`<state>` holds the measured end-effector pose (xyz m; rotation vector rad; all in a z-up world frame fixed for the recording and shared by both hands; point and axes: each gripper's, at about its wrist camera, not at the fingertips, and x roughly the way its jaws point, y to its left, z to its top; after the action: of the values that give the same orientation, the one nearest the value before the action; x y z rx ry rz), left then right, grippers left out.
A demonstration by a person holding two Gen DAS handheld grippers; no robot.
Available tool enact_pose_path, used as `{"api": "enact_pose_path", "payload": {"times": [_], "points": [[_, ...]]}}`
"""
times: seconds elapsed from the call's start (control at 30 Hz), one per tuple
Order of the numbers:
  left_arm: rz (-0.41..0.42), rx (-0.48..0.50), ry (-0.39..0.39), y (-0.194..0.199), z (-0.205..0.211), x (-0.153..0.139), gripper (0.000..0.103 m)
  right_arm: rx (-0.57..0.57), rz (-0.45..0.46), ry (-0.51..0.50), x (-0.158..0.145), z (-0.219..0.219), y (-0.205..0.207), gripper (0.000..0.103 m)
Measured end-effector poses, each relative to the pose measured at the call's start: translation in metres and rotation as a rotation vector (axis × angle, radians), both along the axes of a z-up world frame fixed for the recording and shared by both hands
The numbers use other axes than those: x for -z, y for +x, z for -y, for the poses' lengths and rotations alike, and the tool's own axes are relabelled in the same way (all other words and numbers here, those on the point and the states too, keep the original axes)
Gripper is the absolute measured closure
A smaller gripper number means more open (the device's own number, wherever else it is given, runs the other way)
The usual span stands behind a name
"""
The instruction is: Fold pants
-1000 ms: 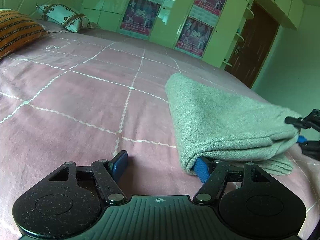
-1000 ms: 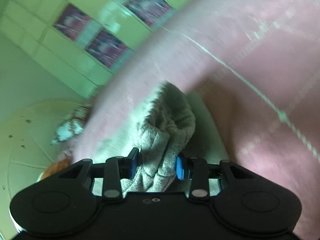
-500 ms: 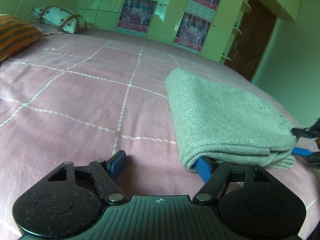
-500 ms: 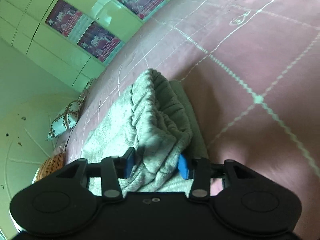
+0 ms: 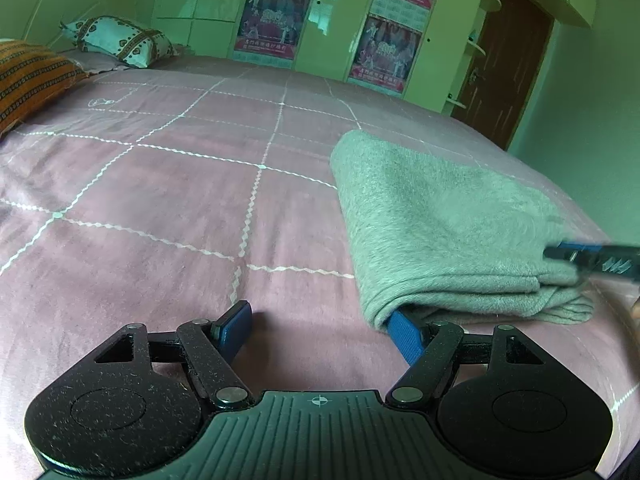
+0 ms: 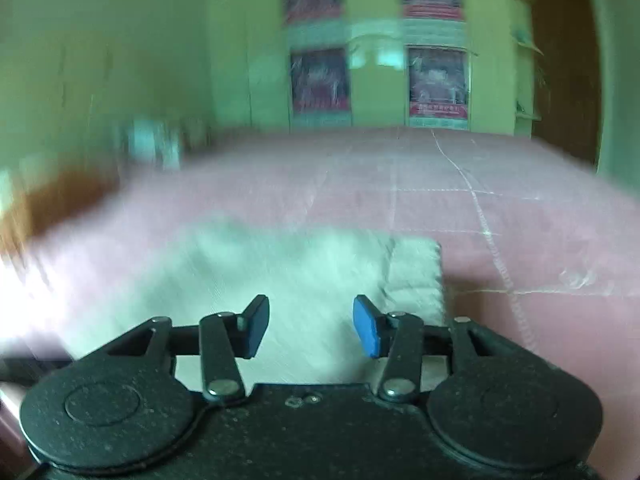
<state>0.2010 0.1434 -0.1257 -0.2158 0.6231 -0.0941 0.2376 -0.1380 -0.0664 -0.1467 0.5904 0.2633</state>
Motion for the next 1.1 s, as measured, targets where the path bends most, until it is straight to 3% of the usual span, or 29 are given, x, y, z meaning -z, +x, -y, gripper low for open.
{"api": "enact_pose_path", "payload": {"times": [0.03,0.07,0.17,0.3,0.37,0.5,0.6,0.7,0.8,0.83,0.87,0.97,1.03,1.1], "points": [[-0.004,0.0,0.008,-0.002,0.0,-0.001,0.023,0.02,-0.015,-0.007,0.006,0.008,0.005,0.086],[-0.009,-0.006,0.01,-0.003,-0.002,-0.003,0.023,0.027,-0.017,0.018,0.005,0.014,0.006,0.087],[0.002,-0.042,-0.048,-0.014,-0.013,-0.013,0.023,0.05,-0.012,0.113,-0.013,0.032,0.0,0.087],[0.112,-0.116,-0.093,-0.022,-0.024,-0.036,0.023,0.064,0.046,0.219,-0.033,0.056,-0.011,0.081],[0.141,-0.103,-0.09,-0.004,-0.019,-0.048,0.023,0.057,0.049,0.252,-0.036,0.062,-0.005,0.081],[0.132,-0.01,-0.16,0.058,0.005,-0.065,0.023,0.02,0.06,0.233,-0.043,0.039,0.019,0.081],[0.081,0.068,-0.167,0.099,0.032,-0.062,0.023,-0.014,0.014,0.209,-0.04,0.018,0.039,0.083],[-0.046,0.109,-0.149,0.127,0.046,-0.035,0.023,0.014,-0.091,0.073,-0.019,0.007,0.058,0.084],[-0.126,0.107,-0.065,0.131,0.045,-0.013,0.018,0.015,-0.087,0.05,-0.008,0.024,0.058,0.085],[-0.156,0.104,-0.106,0.129,0.037,-0.007,0.018,0.016,-0.088,0.053,-0.01,0.03,0.056,0.08],[-0.152,0.093,-0.157,0.123,0.026,-0.004,0.018,0.012,-0.096,0.084,-0.012,0.037,0.054,0.078],[-0.127,0.06,-0.172,0.099,0.0,-0.006,0.017,0.005,-0.067,0.21,-0.025,0.065,0.033,0.069],[-0.114,0.044,-0.22,0.085,-0.017,-0.006,0.015,0.041,-0.068,0.326,-0.027,0.092,0.017,0.049],[-0.123,0.026,-0.283,0.076,-0.033,-0.002,0.014,0.077,-0.114,0.485,-0.021,0.117,0.008,0.047]]}}
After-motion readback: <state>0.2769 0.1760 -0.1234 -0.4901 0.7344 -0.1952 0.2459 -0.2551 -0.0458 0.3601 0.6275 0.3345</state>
